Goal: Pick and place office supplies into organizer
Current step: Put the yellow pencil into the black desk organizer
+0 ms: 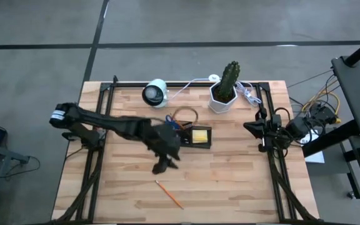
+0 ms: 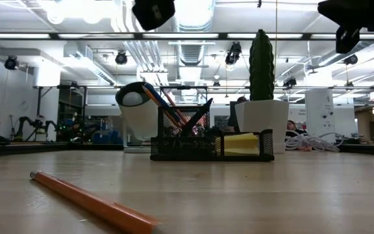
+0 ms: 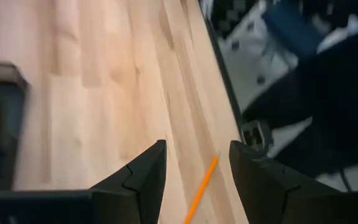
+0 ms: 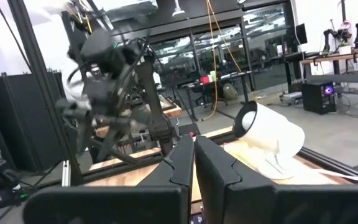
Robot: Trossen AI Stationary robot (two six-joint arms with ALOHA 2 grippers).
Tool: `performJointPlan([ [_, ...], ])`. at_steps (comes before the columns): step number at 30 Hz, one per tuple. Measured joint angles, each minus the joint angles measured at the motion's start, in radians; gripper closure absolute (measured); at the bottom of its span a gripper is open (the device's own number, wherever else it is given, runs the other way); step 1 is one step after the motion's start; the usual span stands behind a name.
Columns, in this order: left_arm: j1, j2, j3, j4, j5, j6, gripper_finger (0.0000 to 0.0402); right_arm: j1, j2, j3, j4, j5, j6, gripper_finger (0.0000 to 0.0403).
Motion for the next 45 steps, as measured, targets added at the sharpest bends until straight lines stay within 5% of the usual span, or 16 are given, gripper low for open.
performJointPlan([
  [17,-0.250,0.245,0.004,-0.171,-0.086,0.222,0.0242,0.000,0.000,-0.001,-0.046,0.000,0.006,0.0394],
  [26,-0.284,0.304,0.011,-0.216,-0.140,0.214,0.0242,0.000,0.000,-0.001,-0.052,-0.001,0.024,0.0394],
  [34,-0.291,0.412,0.144,-0.398,-0.230,0.291,0.0242,0.000,-0.001,-0.001,-0.055,-0.001,0.025,0.0394],
  [45,-0.294,0.521,0.217,-0.409,-0.222,0.323,0.0242,0.000,-0.001,-0.001,-0.080,-0.002,0.028,0.0394],
])
